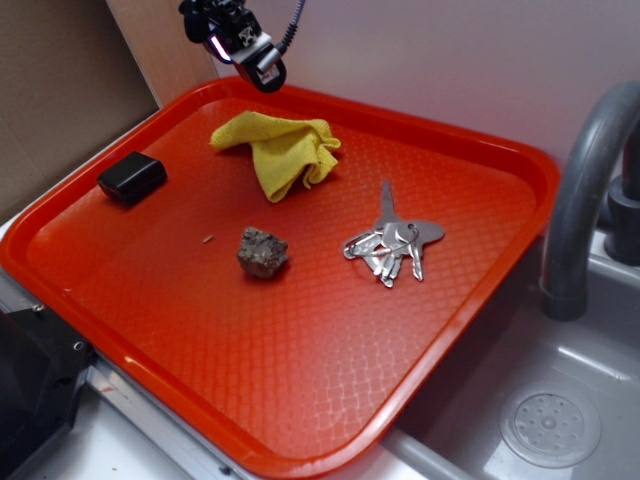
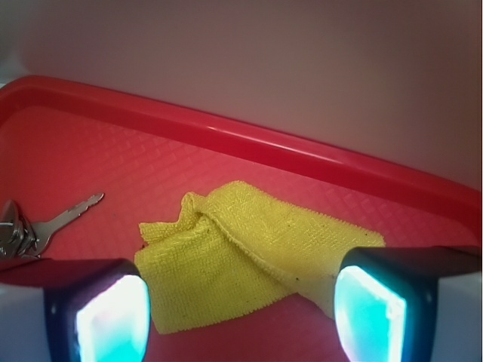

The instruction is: Grab the yellow cloth.

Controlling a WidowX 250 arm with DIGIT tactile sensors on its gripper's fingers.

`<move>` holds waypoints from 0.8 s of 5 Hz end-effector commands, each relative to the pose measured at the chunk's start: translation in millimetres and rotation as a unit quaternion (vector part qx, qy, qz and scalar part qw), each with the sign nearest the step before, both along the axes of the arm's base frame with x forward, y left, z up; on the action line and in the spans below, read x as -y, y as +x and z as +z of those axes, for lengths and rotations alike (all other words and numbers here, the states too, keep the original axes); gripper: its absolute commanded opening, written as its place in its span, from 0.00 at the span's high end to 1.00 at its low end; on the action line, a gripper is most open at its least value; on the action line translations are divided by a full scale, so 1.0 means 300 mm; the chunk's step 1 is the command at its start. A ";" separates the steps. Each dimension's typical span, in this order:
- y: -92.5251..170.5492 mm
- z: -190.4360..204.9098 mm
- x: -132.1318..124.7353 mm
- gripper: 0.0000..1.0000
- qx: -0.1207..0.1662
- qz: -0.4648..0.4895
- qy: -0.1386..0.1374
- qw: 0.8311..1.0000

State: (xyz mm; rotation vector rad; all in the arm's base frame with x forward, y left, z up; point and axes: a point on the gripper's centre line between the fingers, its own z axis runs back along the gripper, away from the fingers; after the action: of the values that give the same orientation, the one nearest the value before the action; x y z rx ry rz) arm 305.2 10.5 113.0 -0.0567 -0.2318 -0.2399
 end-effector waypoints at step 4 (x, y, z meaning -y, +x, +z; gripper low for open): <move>0.053 -0.284 0.077 1.00 -0.033 -0.072 0.088 0.993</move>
State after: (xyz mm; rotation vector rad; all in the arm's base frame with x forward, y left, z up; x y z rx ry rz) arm 315.4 -2.1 22.6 0.0949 -0.1032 -0.3797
